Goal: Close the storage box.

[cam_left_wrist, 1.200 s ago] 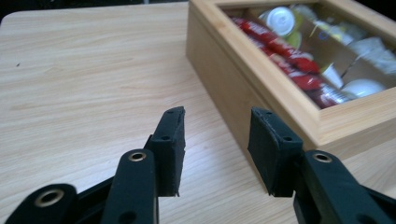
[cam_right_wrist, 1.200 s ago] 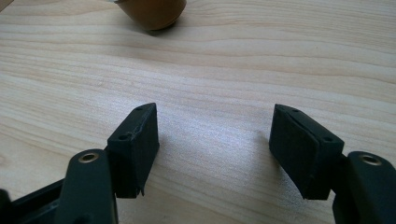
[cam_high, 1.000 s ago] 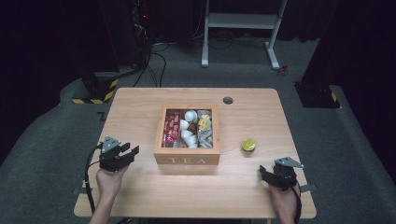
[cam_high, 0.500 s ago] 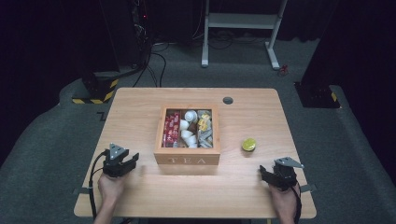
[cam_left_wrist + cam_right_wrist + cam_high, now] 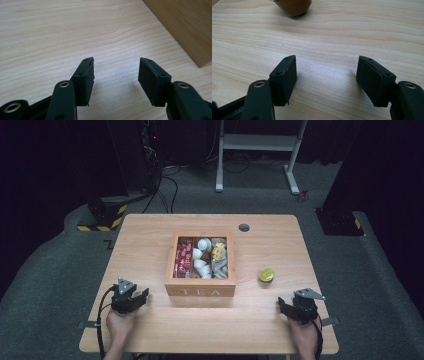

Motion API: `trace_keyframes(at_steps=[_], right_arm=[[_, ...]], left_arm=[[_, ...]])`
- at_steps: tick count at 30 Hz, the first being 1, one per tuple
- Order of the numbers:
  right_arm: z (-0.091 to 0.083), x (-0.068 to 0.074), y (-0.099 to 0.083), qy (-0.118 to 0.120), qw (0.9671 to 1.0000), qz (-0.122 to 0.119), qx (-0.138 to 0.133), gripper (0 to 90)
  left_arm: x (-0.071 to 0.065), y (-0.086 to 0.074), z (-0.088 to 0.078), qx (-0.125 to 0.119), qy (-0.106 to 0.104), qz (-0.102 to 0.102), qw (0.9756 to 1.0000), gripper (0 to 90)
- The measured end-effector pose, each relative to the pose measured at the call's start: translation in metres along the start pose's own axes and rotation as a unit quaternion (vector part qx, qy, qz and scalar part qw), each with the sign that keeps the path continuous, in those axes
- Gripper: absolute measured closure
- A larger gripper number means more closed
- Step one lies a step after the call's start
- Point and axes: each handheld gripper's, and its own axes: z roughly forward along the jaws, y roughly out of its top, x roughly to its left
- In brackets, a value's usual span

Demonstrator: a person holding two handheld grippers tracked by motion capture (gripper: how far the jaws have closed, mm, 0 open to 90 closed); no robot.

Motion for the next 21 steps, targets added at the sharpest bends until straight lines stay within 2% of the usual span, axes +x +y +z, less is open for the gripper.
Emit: trace_keyframes(at_steps=[7,9,13,21], right_arm=[[0.0000,0.0000,0.0000,0.000,1.0000,0.000,0.000,32.9],[0.0000,0.0000,0.0000,0.000,1.0000,0.000,0.000,32.9],[0.0000,0.0000,-0.0001,0.000,1.0000,0.000,0.000,32.8],[0.0000,0.0000,-0.0001,0.000,1.0000,0.000,0.000,32.8]], left_arm=[[0.0020,-0.0040,0.0018,0.009,0.004,-0.013,0.9999,41.0],[0.0030,-0.0040,0.0018,0.013,0.000,-0.017,0.9998,37.0],[0.0027,-0.0038,0.0026,0.014,0.004,-0.020,0.9997,32.2],[0.0032,-0.0036,0.0027,0.016,0.003,-0.018,0.9997,30.6]])
